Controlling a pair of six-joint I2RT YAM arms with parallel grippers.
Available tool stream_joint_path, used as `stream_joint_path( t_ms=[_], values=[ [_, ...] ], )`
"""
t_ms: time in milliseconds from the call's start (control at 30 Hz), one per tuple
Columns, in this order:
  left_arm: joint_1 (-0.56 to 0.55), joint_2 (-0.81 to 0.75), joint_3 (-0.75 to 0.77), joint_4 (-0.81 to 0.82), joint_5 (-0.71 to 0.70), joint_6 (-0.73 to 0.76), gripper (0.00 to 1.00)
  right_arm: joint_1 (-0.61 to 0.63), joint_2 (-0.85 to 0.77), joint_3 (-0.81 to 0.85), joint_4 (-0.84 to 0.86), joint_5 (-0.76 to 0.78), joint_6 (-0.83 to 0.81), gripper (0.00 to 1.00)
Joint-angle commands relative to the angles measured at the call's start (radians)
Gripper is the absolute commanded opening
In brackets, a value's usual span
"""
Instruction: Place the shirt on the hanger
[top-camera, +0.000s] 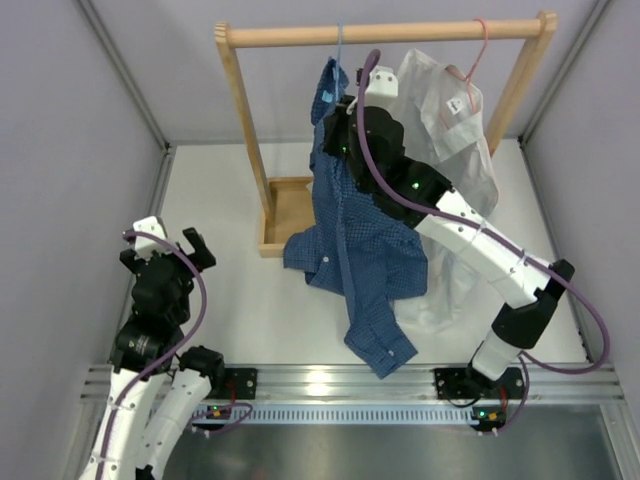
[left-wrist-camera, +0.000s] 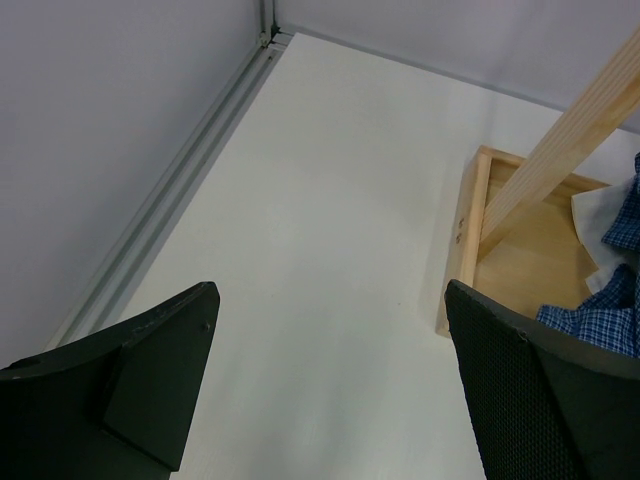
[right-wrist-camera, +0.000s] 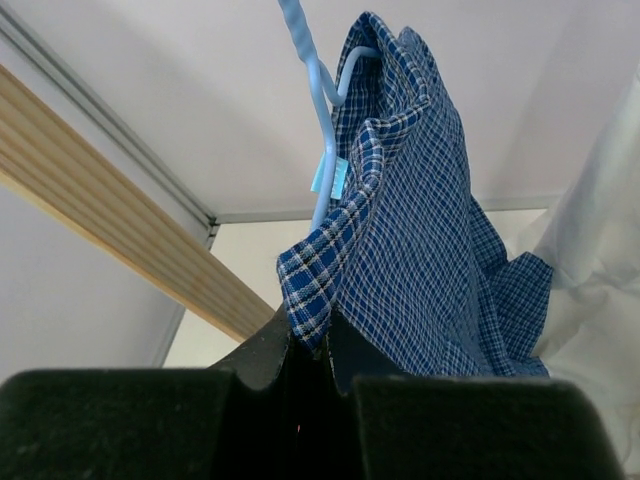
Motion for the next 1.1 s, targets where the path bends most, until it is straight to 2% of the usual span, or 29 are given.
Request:
stream_joint_path(
  t_ms=[0,100,133,167,233,333,367,433,500,600,667,700,767,800,900,1067],
  values=[
    [0.035,0.005,0.005,0.036,0.026,-0.016,0.98,0.017,-0.024,-0.022,0.077,0.033,0.033,0.00],
    [0.046,0.010,0.004,0.037,0.036,-0.021,0.98,0.021,-0.017,-0.022,0.082,0.031,0.038,0.00],
    [0.047,0.009,0.004,0.037,0.039,-0.019,0.98,0.021,-0.017,-0.021,0.083,0.034,0.038,0.04],
    [0.047,0.009,0.004,0.037,0.038,-0.019,0.98,0.023,-0.018,-0.021,0.083,0.034,0.036,0.29],
    [0.047,0.010,0.004,0.036,0.038,-0.021,0.98,0.029,-0.035,-0.022,0.082,0.031,0.026,0.53],
    [0.050,0.024,0.007,0.036,0.041,-0.022,0.98,0.032,-0.081,-0.032,0.073,0.008,-0.002,0.70],
    [0.053,0.032,0.007,0.037,0.047,-0.022,0.98,0.033,-0.093,-0.032,0.062,-0.005,-0.028,0.84],
    [0.061,0.041,0.011,0.036,0.062,-0.024,0.98,0.033,-0.141,-0.039,0.030,-0.042,-0.051,0.99],
    [0.079,0.050,0.013,0.036,0.092,-0.022,0.98,0.032,-0.216,-0.062,-0.003,-0.073,-0.094,0.99],
    [0.096,0.056,0.015,0.037,0.099,-0.024,0.98,0.032,-0.353,-0.210,-0.030,-0.119,-0.183,0.99],
    [0.096,0.049,0.010,0.034,0.095,-0.025,0.98,0.032,-0.438,-0.303,-0.043,-0.087,-0.252,0.99],
    [0.096,0.044,0.008,0.034,0.095,-0.024,0.98,0.032,-0.534,-0.414,-0.043,-0.061,-0.272,1.00],
    [0.096,0.027,0.004,0.033,0.099,-0.018,0.98,0.032,-0.636,-0.530,-0.044,0.032,-0.318,0.99],
    [0.096,0.022,0.002,0.031,0.110,-0.014,0.98,0.030,-0.738,-0.633,-0.050,0.071,-0.318,0.99],
    [0.096,0.015,-0.002,0.020,0.156,-0.007,0.98,0.030,-0.927,-0.787,-0.137,0.119,-0.289,0.99],
    [0.096,0.016,-0.005,-0.015,0.233,-0.014,0.98,0.030,-1.161,-0.936,-0.320,0.131,-0.169,0.99]
  ],
)
